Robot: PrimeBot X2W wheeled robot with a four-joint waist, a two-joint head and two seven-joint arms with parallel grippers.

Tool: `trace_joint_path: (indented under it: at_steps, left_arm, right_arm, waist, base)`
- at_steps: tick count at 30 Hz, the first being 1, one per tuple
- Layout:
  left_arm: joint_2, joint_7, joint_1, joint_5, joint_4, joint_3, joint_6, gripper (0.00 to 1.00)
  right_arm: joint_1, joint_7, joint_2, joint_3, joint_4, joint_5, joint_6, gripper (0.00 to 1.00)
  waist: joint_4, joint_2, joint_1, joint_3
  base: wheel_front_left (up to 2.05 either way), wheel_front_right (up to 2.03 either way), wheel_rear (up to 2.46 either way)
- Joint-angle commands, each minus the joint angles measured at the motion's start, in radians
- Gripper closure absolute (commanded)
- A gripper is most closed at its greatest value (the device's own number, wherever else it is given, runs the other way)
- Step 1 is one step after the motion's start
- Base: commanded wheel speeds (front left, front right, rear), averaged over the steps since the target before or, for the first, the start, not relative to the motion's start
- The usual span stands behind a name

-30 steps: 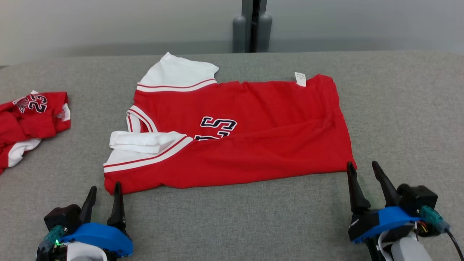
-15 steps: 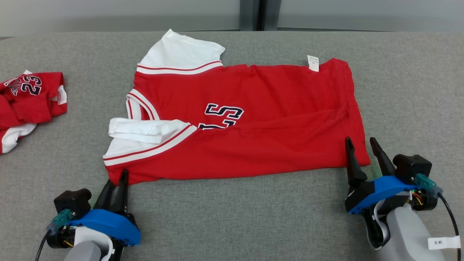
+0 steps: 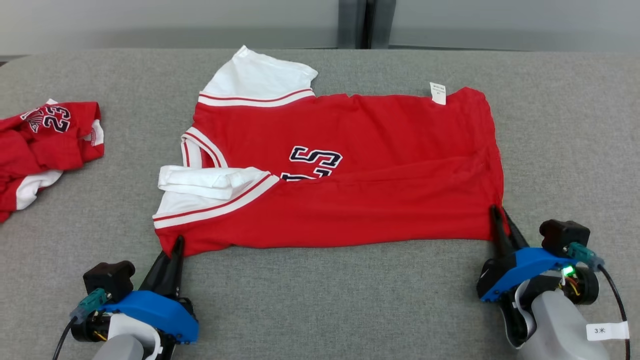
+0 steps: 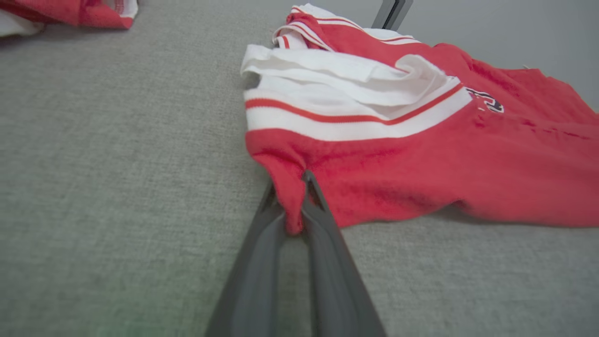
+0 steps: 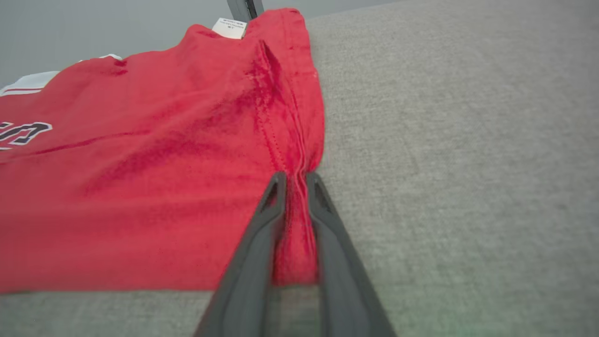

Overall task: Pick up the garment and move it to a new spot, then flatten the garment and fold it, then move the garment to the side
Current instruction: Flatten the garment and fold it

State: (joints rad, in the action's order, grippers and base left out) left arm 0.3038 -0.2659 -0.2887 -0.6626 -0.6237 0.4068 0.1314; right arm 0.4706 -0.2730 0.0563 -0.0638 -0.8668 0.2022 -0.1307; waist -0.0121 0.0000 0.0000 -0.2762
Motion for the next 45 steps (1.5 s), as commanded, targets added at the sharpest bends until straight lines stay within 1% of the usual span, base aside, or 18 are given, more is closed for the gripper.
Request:
trace_joint_path:
  at_steps: [1,7,14,18,19,20,21,27,28,33,36,40,45]
  left_arm:
    - [0.003,0.003,0.021,0.007,0.006,-0.005,-0.001,1.00]
    - [-0.025,0.002,0.098,0.062,0.033,-0.066,-0.001,1.00]
    - [-0.088,0.000,0.256,0.130,0.034,-0.104,-0.001,1.00]
    - [-0.108,0.000,0.321,0.156,0.047,-0.124,-0.001,1.00]
    - [-0.109,0.000,0.330,0.162,0.049,-0.130,-0.001,0.68]
    - [-0.111,0.000,0.337,0.168,0.053,-0.135,-0.001,0.06]
    - [-0.112,0.000,0.341,0.175,0.057,-0.141,-0.001,0.00]
    - [-0.112,0.000,0.285,0.220,0.121,-0.183,-0.001,0.00]
    - [-0.088,0.000,0.210,0.218,0.143,-0.171,-0.001,0.00]
    - [-0.023,0.000,0.054,0.177,0.126,-0.085,-0.001,0.00]
    - [0.021,0.000,-0.032,0.139,0.113,-0.020,-0.001,0.00]
    - [0.071,0.000,-0.126,0.078,0.090,0.072,-0.001,0.00]
    - [0.122,0.000,-0.213,0.010,0.078,0.164,-0.001,0.00]
  right_arm:
    - [-0.042,0.013,-0.009,0.003,-0.006,0.009,0.000,1.00]
    - [-0.148,0.009,-0.004,-0.031,0.091,0.026,0.000,1.00]
    - [-0.347,0.009,-0.003,-0.074,0.137,0.038,0.000,1.00]
    - [-0.420,0.009,-0.003,-0.074,0.155,0.046,0.000,1.00]
    - [-0.430,0.009,-0.003,-0.069,0.156,0.050,0.000,0.98]
    - [-0.437,0.009,-0.003,-0.063,0.157,0.052,0.000,0.00]
    - [-0.437,0.009,-0.003,-0.056,0.160,0.052,0.000,0.00]
    - [-0.364,0.009,-0.004,-0.082,0.185,-0.003,0.000,0.00]
    - [-0.271,0.009,-0.004,-0.103,0.161,-0.066,0.000,0.00]
    - [-0.095,0.089,-0.004,-0.137,0.112,-0.176,0.000,0.00]
    - [0.008,0.146,-0.004,-0.155,0.079,-0.220,0.000,0.00]
    - [0.105,0.219,-0.004,-0.186,0.025,-0.275,0.000,0.00]
    - [0.166,0.249,-0.004,-0.272,-0.011,-0.349,0.000,0.00]
  waist:
    - [-0.006,0.0000,0.0000,0.016]
    - [-0.007,0.0000,0.0000,0.115]
    - [0.003,0.0000,0.0000,0.263]
    - [0.009,0.0000,0.0000,0.283]
    - [0.010,0.0000,0.0000,0.285]
    - [0.010,0.0000,0.0000,0.285]
    - [0.010,0.0000,0.0000,0.284]
    - [0.010,0.0000,0.0000,0.249]
    - [0.013,0.0000,0.0000,0.203]
    - [0.011,0.0000,0.0000,0.130]
    - [0.011,0.0000,0.0000,0.084]
    - [0.015,0.0000,0.0000,0.033]
    - [0.024,0.0000,0.0000,-0.008]
  base:
    - [0.00,0.00,0.00]
    - [0.00,0.00,0.00]
    - [0.00,0.00,0.00]
    - [0.00,0.00,0.00]
    - [0.00,0.00,0.00]
    - [0.00,0.00,0.00]
    - [0.00,0.00,0.00]
    - [0.00,0.00,0.00]
    - [0.00,0.00,0.00]
    - [0.00,0.00,0.00]
    - [0.00,0.00,0.00]
    - [0.00,0.00,0.00]
    - [0.00,0.00,0.00]
